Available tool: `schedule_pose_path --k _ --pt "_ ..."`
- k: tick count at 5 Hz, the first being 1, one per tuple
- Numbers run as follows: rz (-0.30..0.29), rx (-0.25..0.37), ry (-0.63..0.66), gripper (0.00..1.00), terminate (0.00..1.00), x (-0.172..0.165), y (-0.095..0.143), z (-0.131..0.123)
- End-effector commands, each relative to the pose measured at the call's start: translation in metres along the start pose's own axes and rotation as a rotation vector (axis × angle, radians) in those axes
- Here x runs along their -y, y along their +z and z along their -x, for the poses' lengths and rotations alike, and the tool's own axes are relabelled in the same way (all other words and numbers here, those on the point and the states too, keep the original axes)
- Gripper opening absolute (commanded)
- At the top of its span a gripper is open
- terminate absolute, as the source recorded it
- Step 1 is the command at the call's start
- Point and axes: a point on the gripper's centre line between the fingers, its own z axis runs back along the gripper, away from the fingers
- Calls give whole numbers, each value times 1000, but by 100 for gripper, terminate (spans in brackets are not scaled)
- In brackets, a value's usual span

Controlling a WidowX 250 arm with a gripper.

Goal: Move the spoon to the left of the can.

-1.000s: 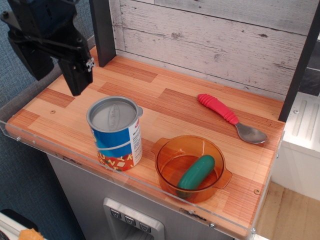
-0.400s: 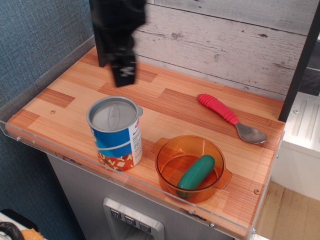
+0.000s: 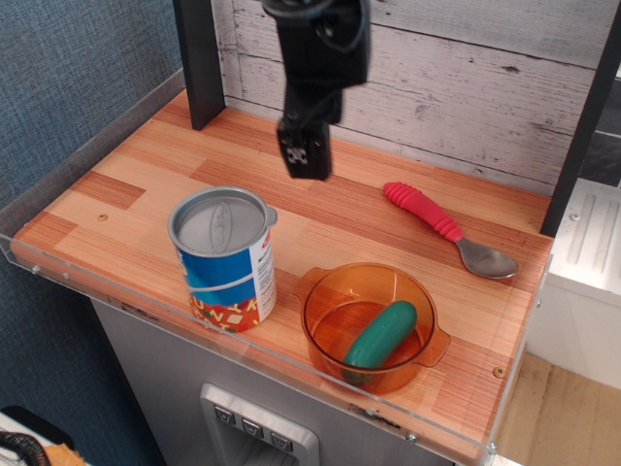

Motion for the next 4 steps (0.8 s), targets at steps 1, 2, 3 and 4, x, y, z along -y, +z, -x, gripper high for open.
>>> schedule_pose_path --k 1,2,3,4 --pt "-6 156 -390 100 0 2 -17 -40" --pt "16 142 -440 100 0 -2 -31 -52" --pt "47 105 -459 100 0 -8 -47 -63" --pt "50 113 -470 100 0 -12 -57 -67"
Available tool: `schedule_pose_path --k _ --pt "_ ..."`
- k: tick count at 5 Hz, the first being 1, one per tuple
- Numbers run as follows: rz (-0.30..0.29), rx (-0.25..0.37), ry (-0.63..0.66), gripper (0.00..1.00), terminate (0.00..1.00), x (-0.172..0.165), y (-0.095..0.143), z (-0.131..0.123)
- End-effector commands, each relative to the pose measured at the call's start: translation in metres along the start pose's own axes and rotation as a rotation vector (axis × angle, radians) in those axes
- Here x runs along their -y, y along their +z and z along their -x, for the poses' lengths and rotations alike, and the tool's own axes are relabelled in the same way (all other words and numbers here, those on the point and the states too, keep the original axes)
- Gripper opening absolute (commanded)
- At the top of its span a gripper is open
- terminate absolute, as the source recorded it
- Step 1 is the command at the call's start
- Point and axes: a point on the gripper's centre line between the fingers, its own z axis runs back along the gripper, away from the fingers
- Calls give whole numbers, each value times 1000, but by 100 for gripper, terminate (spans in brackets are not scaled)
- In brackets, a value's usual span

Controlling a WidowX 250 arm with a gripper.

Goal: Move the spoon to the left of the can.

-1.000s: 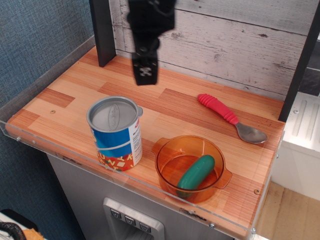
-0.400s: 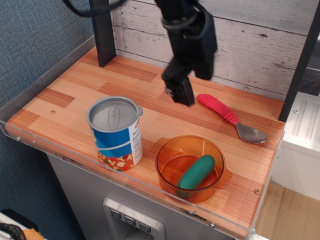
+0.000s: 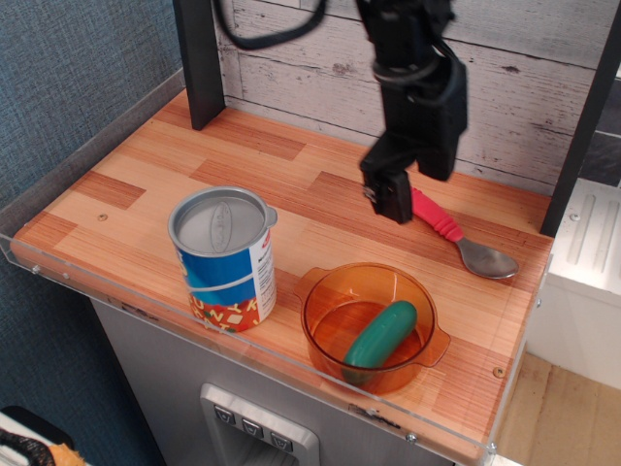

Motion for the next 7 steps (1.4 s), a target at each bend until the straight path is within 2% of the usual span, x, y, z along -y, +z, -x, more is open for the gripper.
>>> schedule_pose_path --k 1,5,6,7 --pt "-53 -12 -25 100 0 -4 -2 -11" --pt "-2 -94 -17 100 0 -20 -30 -11" --pt "-3 -94 -14 100 0 -18 -31 -10" --pt "-7 -84 -9 0 0 -17 -35 -10"
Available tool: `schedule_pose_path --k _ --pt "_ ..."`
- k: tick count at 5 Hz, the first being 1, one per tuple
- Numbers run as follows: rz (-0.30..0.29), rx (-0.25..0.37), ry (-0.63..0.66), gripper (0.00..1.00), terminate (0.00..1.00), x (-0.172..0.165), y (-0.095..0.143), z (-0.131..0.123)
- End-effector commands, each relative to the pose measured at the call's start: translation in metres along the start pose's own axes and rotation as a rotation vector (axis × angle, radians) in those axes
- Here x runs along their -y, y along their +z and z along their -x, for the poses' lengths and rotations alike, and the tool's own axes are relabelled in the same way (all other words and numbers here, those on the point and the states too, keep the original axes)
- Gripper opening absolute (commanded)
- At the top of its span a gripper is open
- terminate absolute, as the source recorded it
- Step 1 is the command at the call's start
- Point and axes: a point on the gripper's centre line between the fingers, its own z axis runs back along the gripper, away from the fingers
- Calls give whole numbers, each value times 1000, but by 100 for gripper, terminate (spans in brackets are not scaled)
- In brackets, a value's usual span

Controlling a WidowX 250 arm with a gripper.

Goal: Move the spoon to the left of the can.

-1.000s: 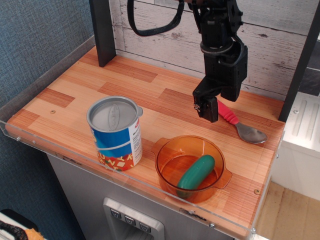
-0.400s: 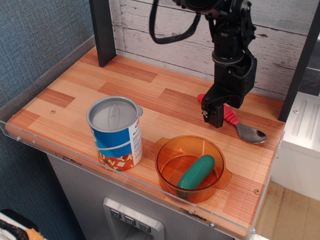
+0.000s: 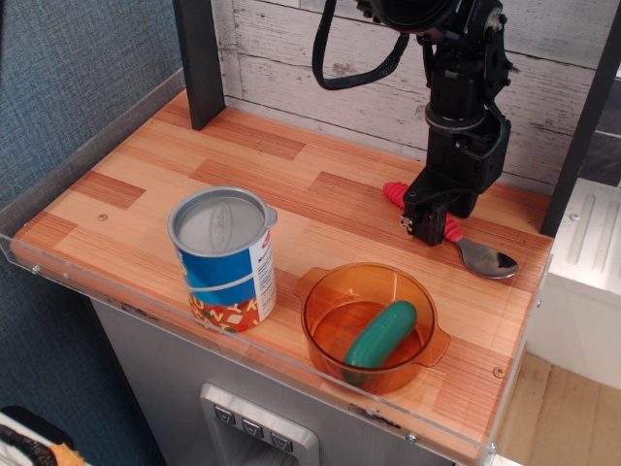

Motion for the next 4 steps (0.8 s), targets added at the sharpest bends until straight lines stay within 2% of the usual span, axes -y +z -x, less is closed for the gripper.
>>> schedule_pose_path --k 1,2,3,4 --pt "-44 5 3 0 0 8 12 -7" --pt "-58 13 34 0 0 7 24 -4" --pt "-91 -13 144 0 0 9 52 9" --pt "-101 -73 206 0 0 13 73 23"
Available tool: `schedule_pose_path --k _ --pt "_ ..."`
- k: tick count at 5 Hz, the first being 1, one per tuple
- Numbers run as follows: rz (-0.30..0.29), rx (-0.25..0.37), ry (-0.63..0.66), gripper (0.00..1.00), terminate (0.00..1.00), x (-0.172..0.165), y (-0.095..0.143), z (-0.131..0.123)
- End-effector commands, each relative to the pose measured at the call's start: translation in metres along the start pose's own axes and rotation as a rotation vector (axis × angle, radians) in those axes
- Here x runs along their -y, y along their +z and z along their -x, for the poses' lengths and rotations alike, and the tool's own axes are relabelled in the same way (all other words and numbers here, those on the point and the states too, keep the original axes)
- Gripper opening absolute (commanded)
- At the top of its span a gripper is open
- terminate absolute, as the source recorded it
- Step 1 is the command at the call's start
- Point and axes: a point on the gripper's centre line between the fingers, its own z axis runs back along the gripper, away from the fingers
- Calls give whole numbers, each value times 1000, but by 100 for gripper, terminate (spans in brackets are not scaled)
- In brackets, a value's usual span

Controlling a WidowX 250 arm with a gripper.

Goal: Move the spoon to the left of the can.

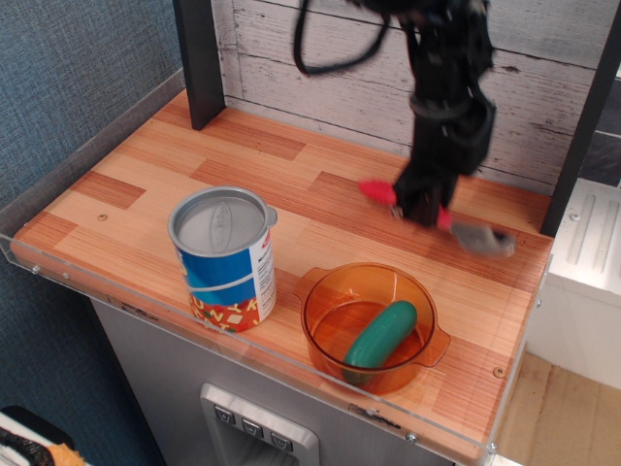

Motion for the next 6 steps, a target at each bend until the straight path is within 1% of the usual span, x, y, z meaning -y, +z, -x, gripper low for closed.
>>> schedule_pose_path --k 1,2,3,4,5,6 --pt "-119 -12 145 0 0 11 59 24" --pt "-100 -71 348 0 0 17 78 47" --pt "-85 -94 532 0 0 31 84 72" --pt "-63 -100 716 0 0 44 86 97" --pt "-42 -124 958 0 0 61 85 120" --pt "-54 -120 1136 0 0 73 81 135"
